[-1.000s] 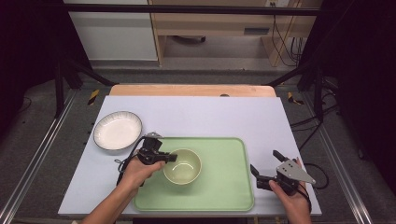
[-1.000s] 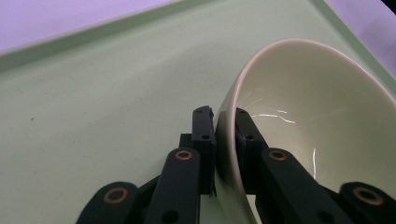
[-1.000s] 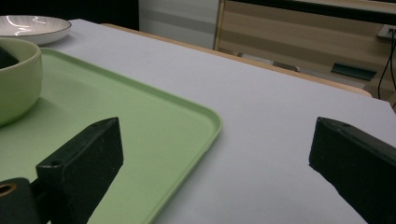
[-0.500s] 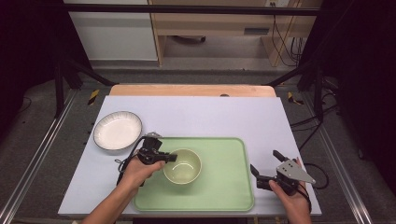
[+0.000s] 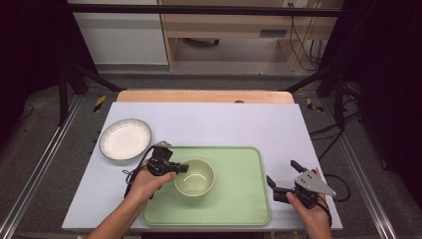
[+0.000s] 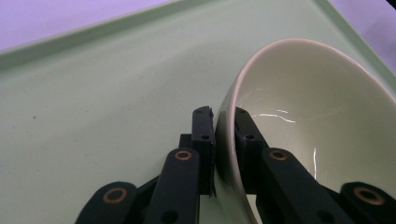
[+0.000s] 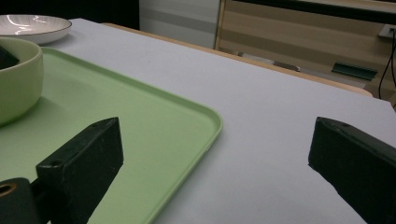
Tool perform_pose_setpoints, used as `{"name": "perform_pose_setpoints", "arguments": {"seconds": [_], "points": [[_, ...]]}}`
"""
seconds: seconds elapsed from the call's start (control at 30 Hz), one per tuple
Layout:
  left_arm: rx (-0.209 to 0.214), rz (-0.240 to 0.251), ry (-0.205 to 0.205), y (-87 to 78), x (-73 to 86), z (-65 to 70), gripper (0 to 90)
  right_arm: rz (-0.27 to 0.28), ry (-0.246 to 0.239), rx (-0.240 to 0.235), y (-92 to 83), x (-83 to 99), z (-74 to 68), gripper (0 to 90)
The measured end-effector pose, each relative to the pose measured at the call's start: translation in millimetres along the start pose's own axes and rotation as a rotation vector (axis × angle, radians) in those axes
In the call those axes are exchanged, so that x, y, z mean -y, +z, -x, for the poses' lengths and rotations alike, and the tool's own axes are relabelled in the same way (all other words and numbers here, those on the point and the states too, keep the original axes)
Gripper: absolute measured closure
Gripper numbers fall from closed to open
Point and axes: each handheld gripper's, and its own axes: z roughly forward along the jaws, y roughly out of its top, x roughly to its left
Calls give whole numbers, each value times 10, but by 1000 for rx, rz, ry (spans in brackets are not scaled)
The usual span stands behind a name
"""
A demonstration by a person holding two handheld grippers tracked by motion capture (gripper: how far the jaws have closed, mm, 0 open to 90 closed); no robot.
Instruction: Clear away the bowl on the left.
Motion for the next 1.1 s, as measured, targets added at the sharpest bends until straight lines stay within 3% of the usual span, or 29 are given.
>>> {"name": "perform_pose_setpoints", "arguments": {"seconds": [0.1,0.23,0.4,0.5,0.67,0.7,0.73,0.87,1.1], "points": [[-3,19,-1,-28,-5,-5,785,-2,2,-1,0,1,-1,34],[-38,31,25,-82,-6,-6,705,-1,2,0,1,1,0,34],[-51,51,39,-125,5,19,589,-1,-1,-2,4,0,-5,34],[-56,73,52,-141,2,21,477,-2,-2,-2,4,0,-6,34],[-53,121,95,-187,3,63,319,-3,2,-2,3,2,-5,33],[-50,147,143,-219,10,87,286,-3,0,-1,5,3,-3,33],[-50,147,143,-219,10,87,266,-3,0,-1,5,3,-3,33],[-68,213,261,-289,39,124,187,-3,-5,-3,6,4,-6,33],[-49,303,268,-410,144,39,159,0,-3,-3,1,3,-6,32]]}}
